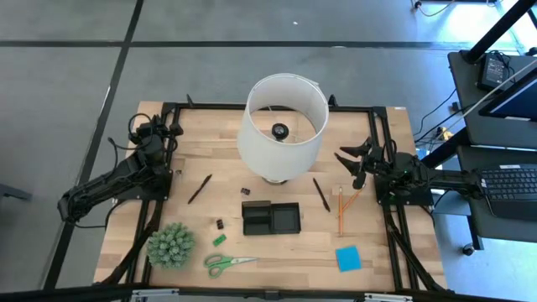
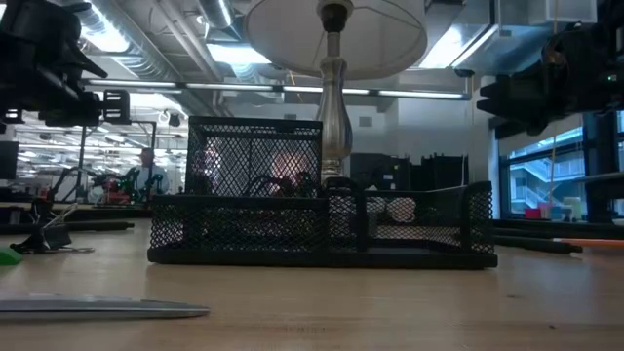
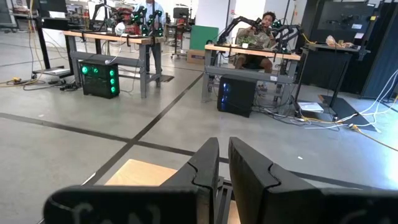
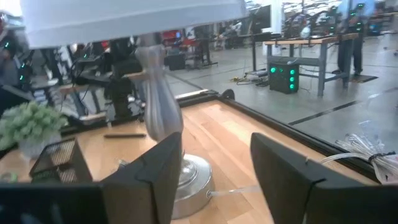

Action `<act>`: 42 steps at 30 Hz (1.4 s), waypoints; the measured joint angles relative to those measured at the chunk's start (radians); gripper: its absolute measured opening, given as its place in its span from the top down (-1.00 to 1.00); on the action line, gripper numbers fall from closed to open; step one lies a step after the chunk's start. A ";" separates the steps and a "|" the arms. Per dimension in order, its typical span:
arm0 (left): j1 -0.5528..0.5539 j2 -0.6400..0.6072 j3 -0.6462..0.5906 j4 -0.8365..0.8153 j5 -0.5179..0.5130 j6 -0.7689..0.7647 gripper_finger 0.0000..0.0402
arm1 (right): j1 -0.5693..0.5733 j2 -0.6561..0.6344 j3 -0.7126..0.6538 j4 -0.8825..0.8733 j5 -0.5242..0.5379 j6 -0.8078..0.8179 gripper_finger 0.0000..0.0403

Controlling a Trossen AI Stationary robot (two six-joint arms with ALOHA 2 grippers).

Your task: Pick and place office supplies into organizer

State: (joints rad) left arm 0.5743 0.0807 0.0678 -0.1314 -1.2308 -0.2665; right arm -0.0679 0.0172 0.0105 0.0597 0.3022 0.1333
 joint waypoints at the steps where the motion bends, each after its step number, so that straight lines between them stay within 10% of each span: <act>1: 0.000 0.000 0.000 0.000 0.000 0.000 0.84 | 0.000 0.000 0.000 0.000 0.000 0.012 0.04; 42: 0.000 0.000 0.000 0.000 0.081 -0.052 0.84 | 0.000 0.000 0.000 0.004 0.051 0.015 0.04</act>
State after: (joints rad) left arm 0.5743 0.0807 0.0677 -0.1310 -1.1500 -0.3189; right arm -0.0681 0.0174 0.0105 0.0635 0.3527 0.1478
